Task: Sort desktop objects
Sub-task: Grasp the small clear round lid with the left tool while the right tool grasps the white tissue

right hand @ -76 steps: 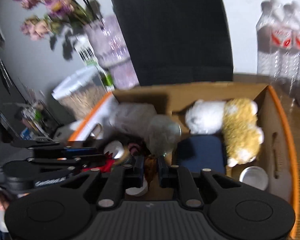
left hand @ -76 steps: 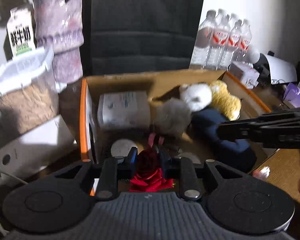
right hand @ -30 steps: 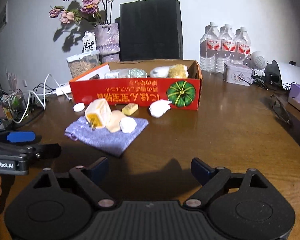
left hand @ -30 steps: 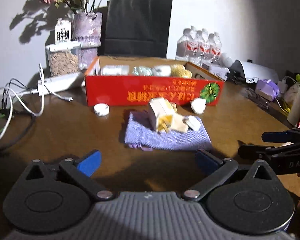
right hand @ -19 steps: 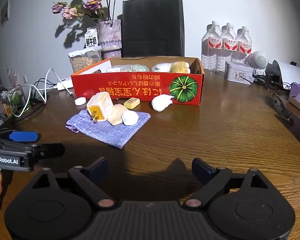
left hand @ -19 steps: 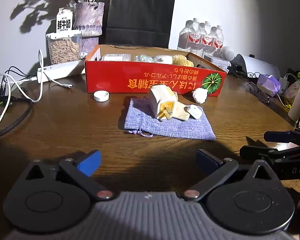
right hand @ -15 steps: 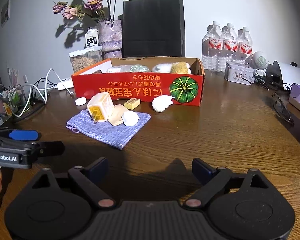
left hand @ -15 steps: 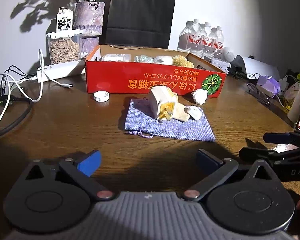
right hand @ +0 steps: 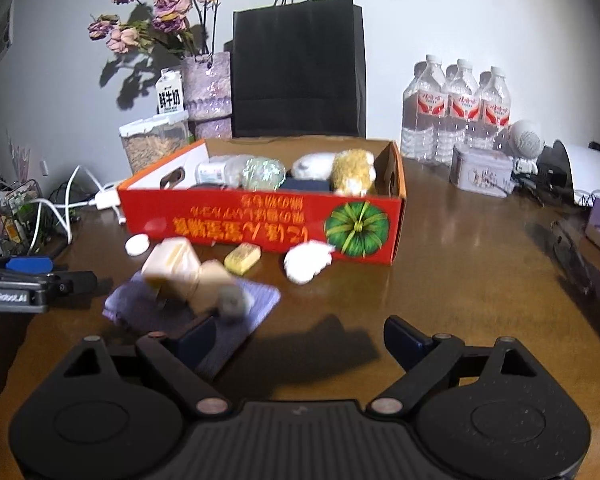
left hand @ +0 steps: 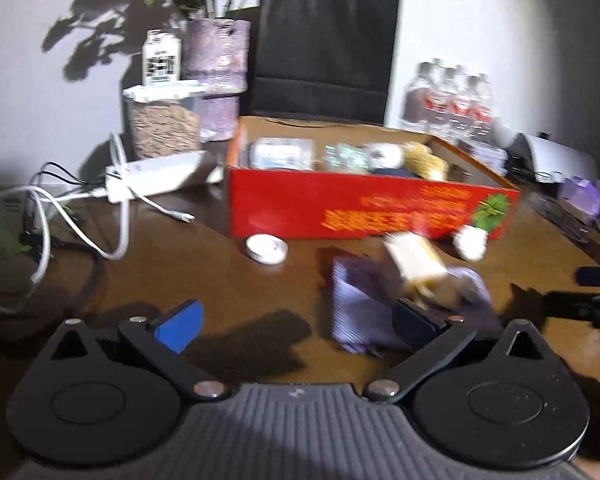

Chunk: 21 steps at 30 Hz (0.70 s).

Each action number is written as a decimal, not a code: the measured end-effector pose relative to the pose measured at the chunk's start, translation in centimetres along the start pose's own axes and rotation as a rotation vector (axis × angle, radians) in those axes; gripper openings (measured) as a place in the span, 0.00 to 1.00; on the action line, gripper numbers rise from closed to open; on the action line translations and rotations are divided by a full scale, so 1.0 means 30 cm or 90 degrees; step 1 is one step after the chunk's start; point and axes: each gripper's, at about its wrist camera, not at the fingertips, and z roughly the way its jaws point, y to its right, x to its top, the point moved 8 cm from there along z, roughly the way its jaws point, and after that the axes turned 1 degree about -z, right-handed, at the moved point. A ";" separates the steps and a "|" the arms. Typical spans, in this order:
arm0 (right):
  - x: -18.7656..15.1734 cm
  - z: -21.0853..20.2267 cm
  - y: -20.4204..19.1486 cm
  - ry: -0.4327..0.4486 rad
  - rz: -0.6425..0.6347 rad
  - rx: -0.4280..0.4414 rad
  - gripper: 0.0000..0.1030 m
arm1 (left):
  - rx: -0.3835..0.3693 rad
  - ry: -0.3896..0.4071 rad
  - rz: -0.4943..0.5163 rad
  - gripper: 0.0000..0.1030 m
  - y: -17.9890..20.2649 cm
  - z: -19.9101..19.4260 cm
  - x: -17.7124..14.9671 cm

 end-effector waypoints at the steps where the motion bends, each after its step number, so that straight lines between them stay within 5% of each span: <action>1: 0.015 0.007 0.005 0.003 0.000 0.005 0.88 | 0.005 0.001 0.004 1.00 -0.013 0.013 0.017; 10: 0.111 0.185 0.029 -0.019 0.036 0.010 0.85 | -0.016 -0.006 0.039 0.98 -0.078 0.175 0.112; 13: 0.131 0.240 0.044 -0.023 0.044 -0.015 0.85 | -0.038 -0.041 0.028 0.87 -0.079 0.254 0.125; 19: 0.133 0.321 0.051 -0.047 0.057 -0.018 0.67 | -0.039 -0.068 0.025 0.75 -0.081 0.335 0.123; 21: 0.124 0.340 0.054 -0.055 0.059 -0.016 0.40 | -0.045 -0.074 0.037 0.68 -0.070 0.340 0.124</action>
